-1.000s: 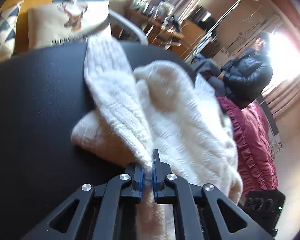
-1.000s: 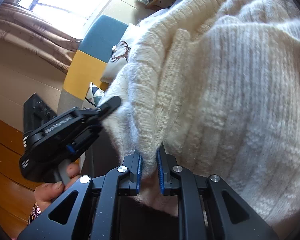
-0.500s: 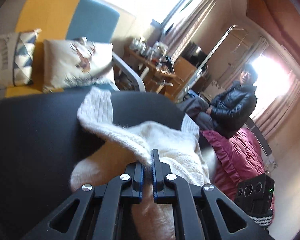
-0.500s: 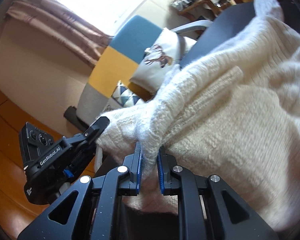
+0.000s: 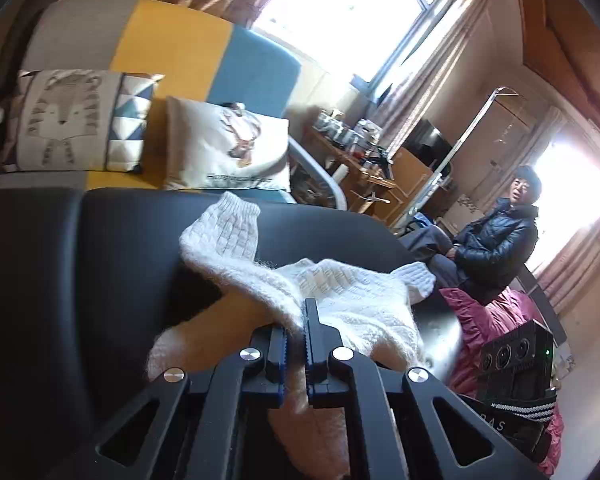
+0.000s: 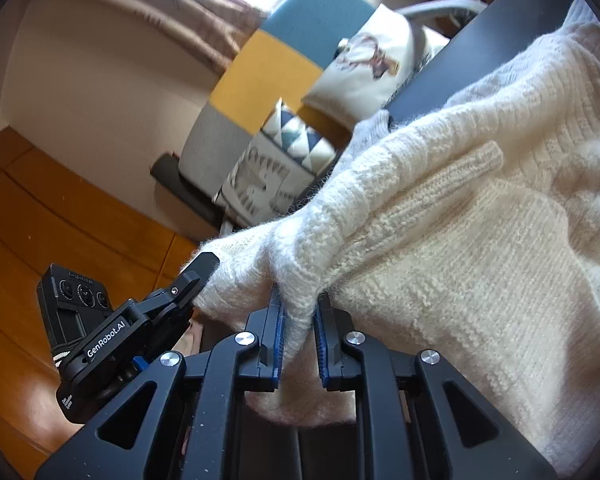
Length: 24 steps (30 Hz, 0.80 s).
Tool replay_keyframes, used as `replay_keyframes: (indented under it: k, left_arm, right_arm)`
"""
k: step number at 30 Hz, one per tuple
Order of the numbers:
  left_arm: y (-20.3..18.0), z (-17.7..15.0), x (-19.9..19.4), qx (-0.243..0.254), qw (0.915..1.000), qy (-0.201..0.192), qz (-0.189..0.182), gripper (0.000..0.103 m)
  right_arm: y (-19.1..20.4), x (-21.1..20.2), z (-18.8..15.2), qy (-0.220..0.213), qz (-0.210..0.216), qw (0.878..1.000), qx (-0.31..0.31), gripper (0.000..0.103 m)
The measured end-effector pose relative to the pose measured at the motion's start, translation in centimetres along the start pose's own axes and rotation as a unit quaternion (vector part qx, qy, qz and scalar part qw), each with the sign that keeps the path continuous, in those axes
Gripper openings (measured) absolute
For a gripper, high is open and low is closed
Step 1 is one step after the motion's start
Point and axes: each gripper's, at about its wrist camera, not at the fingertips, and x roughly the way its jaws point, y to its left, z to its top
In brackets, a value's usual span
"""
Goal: Fold clothes
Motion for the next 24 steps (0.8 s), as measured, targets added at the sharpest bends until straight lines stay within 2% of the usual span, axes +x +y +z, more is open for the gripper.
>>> replay_keyframes:
  k: [8, 24]
  left_arm:
    - [5.7, -3.5, -3.3, -0.059, 0.9979, 0.002, 0.028, 0.005]
    - [12.0, -6.6, -6.9, -0.113, 0.9914, -0.011, 0.065, 0.006]
  right_arm:
    - [0.9, 3.5, -3.3, 0.054, -0.002, 0.999, -0.004, 0.014]
    - [2.8, 9.5, -7.5, 0.121, -0.012, 0.992, -0.026, 0.014]
